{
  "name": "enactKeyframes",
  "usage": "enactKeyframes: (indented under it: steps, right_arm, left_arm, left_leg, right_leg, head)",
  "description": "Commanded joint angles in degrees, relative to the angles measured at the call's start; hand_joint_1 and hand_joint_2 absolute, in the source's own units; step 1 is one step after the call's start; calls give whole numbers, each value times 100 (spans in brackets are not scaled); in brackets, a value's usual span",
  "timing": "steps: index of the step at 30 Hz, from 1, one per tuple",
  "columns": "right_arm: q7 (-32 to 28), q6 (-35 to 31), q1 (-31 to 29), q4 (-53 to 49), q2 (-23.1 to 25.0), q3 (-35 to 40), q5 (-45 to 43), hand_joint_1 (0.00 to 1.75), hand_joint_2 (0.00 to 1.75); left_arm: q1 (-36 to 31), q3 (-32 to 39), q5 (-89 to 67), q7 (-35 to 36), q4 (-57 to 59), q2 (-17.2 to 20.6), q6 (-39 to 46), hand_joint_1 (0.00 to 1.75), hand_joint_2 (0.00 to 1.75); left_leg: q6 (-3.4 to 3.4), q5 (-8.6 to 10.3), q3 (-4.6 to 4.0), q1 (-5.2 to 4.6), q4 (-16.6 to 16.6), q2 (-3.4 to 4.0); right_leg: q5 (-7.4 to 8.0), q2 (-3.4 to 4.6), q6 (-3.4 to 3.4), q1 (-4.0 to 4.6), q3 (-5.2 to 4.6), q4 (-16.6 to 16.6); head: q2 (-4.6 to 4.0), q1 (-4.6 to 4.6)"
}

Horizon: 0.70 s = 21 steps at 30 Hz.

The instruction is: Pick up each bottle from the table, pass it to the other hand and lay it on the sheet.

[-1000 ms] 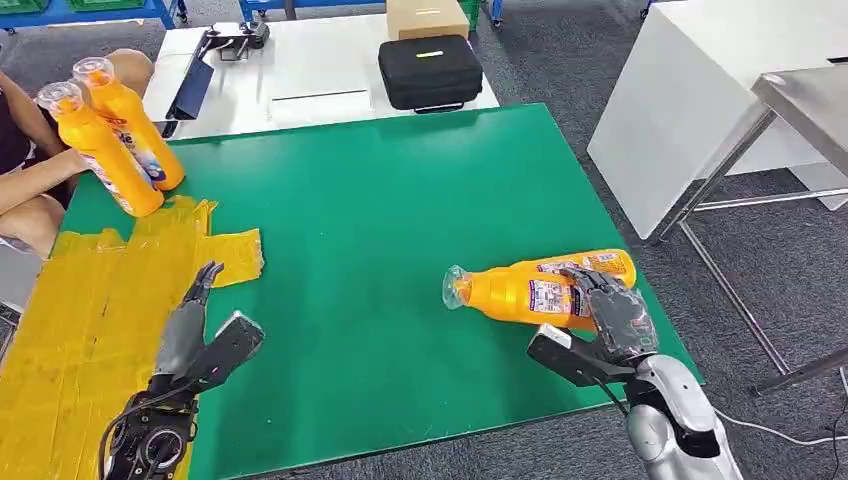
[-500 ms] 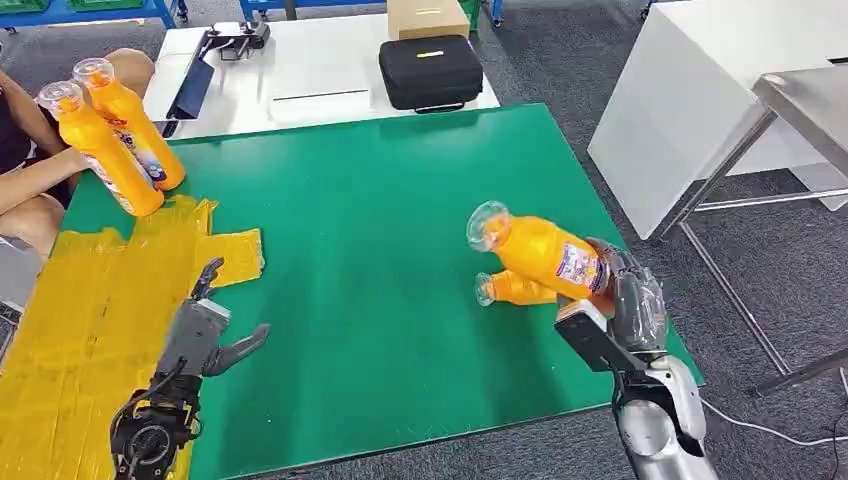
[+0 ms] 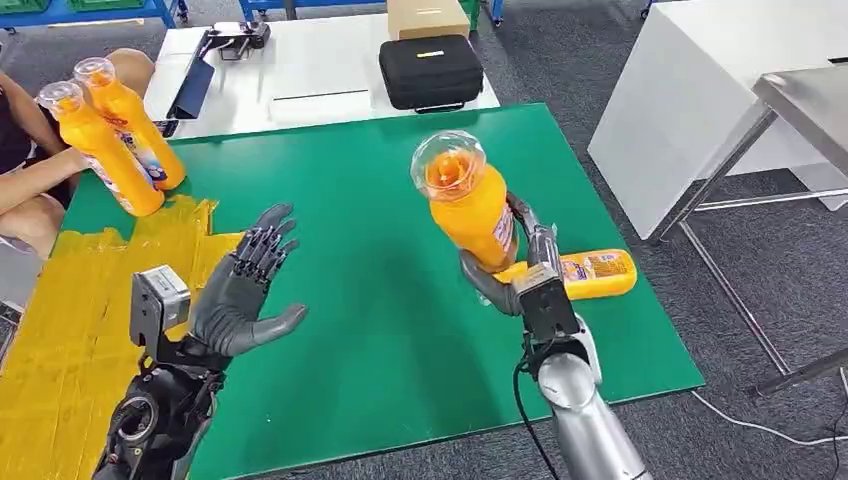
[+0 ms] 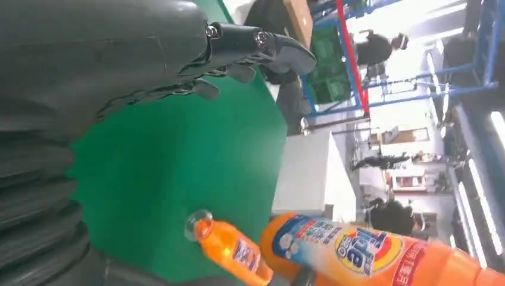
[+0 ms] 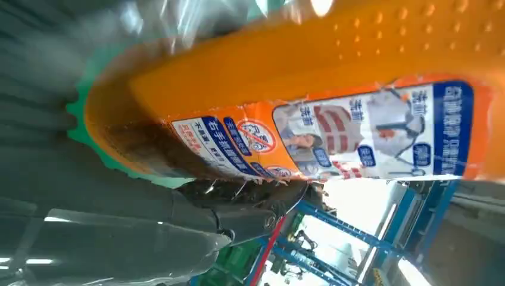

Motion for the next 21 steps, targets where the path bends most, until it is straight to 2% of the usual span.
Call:
enactKeyframes:
  steps: [1, 8, 14, 21]
  right_arm:
    - [-75, 349, -603, 780, 146, 620, -81, 175, 175]
    - [10, 863, -1021, 1317, 311, 1320, -80, 175, 175]
    - [1, 872, -1043, 1358, 316, 1357, -86, 175, 175]
    - [150, 1240, -1276, 1675, 413, 1914, -69, 175, 175]
  left_arm:
    - [-248, -393, 154, -51, -112, 245, -58, 0, 175]
    - [-350, -633, 0, -61, -220, 217, 65, 0, 175]
    - [-359, -652, -16, -62, -204, 219, 81, 0, 175]
    - [-380, -684, -67, -135, -206, 165, 283, 0, 175]
  left_leg:
    - [-10, -8, 10, 3, 0, 17]
    - [-17, -13, 19, 9, 1, 21]
    - [-13, -11, 16, 9, 0, 10]
    - [-10, -6, 4, 4, 0, 14]
  right_leg:
    - [-2, 31, -11, 3, 7, -3]
    - [-5, 44, -20, 8, 14, -5]
    - [-7, 30, -15, 7, 15, -6]
    - [-2, 28, -11, 3, 1, -3]
  head:
    - [0, -9]
    - [2, -5]
    - [0, -7]
    - [0, -7]
